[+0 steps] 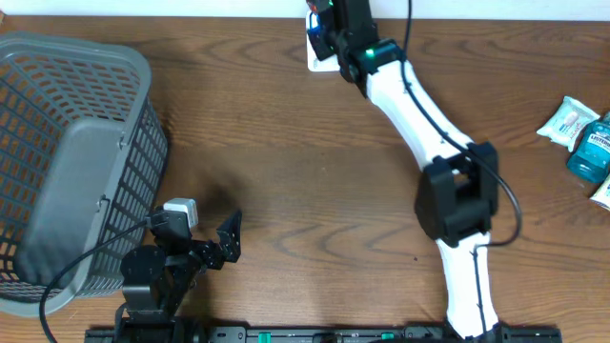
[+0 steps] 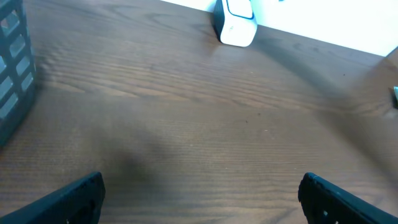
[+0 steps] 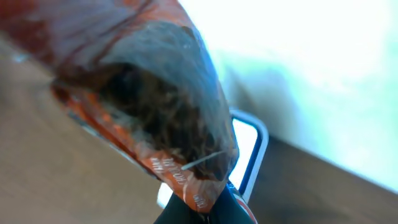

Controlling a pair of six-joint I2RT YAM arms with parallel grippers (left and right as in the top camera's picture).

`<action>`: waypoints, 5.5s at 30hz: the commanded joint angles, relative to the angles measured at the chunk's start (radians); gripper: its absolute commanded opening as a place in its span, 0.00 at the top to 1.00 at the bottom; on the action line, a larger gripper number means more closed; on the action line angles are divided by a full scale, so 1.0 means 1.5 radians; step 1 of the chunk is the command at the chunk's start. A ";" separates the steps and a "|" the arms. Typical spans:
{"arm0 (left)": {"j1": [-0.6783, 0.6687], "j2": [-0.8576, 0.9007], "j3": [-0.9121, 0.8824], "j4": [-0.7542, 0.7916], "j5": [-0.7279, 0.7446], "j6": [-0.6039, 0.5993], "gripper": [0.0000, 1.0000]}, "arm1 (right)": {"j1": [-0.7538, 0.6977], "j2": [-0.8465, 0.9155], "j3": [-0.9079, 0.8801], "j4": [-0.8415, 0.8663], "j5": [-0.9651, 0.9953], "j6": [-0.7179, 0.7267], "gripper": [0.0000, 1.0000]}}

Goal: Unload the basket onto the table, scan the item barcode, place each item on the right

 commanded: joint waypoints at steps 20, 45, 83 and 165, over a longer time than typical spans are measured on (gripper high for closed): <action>-0.002 -0.002 0.002 0.001 0.006 0.006 0.01 | -0.005 0.037 0.173 -0.141 0.209 0.017 0.99; -0.002 -0.002 0.002 0.001 0.006 0.006 0.01 | -0.433 -0.119 -0.190 -0.646 0.288 0.375 0.99; -0.002 -0.002 0.002 0.001 0.006 0.006 0.01 | -0.525 -0.612 -0.130 -0.607 -0.142 0.288 0.01; -0.002 -0.002 0.002 0.001 0.006 0.006 0.01 | -0.242 -1.568 -1.376 0.395 -0.185 0.026 0.01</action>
